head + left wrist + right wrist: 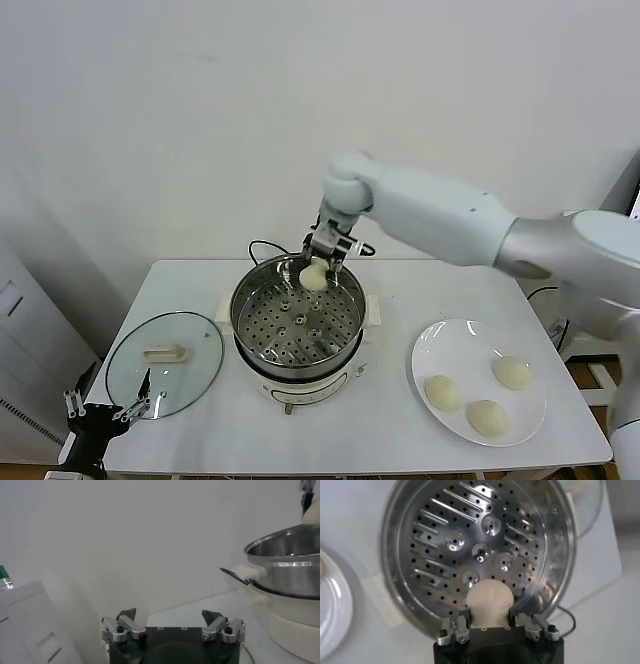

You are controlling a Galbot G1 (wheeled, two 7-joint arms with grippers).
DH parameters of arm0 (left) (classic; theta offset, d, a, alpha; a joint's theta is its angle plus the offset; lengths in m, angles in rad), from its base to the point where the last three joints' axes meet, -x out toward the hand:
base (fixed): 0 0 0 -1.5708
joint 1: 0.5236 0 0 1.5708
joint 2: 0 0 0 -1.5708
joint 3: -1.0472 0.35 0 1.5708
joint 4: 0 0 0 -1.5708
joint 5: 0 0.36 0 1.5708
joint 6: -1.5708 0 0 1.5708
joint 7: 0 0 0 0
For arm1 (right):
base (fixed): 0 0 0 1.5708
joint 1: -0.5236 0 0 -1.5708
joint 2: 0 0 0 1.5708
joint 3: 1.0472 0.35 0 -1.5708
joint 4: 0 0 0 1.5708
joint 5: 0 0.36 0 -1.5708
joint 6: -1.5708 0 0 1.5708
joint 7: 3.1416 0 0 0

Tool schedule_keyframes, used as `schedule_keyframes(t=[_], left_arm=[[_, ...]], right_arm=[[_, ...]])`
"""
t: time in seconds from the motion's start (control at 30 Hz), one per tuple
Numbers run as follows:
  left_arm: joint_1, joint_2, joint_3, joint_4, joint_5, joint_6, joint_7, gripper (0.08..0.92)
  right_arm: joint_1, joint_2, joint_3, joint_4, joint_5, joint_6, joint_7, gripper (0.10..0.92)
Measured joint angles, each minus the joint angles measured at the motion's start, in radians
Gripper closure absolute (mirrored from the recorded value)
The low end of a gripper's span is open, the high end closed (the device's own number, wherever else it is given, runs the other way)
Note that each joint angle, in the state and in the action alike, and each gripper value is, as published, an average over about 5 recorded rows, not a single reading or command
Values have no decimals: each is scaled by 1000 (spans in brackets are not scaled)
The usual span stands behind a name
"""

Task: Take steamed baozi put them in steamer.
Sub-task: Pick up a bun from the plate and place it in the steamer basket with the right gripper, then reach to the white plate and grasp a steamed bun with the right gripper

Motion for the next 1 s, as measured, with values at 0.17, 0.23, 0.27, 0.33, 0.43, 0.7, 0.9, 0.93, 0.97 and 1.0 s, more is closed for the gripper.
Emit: schedule_keyframes(t=[0.17, 0.23, 0.27, 0.33, 0.43, 0.7, 0.9, 0.93, 0.97, 1.0], left_arm=[[-6, 2, 0, -2, -1, 3, 0, 177], [-8, 2, 0, -2, -2, 3, -1, 177], [-8, 2, 0, -1, -2, 3, -1, 177], [-7, 3, -1, 2, -2, 3, -1, 177], [-8, 5, -4, 5, -2, 3, -1, 177], [-11, 0, -2, 5, 2, 6, -2, 177], [-14, -1, -1, 4, 6, 9, -2, 177], [-15, -2, -1, 3, 7, 9, -3, 177], [-17, -2, -1, 3, 8, 10, -3, 177], [-19, -2, 0, 1, 8, 11, -3, 177]], right_arm=[[-55, 45, 42, -48, -94, 64, 0, 556], [-75, 59, 60, -66, -128, 84, -2, 546], [-85, 65, 69, -74, -143, 94, -3, 530], [-100, 75, 87, -90, -170, 110, -4, 494], [-113, 85, 110, -111, -196, 126, -5, 412], [-79, 85, 138, -156, -107, 83, -29, 215], [33, 35, 70, -169, 160, -89, -33, 203], [56, 20, 47, -170, 214, -126, -35, 203], [79, 3, 22, -170, 267, -163, -38, 203], [100, -16, -5, -169, 318, -200, -40, 203]])
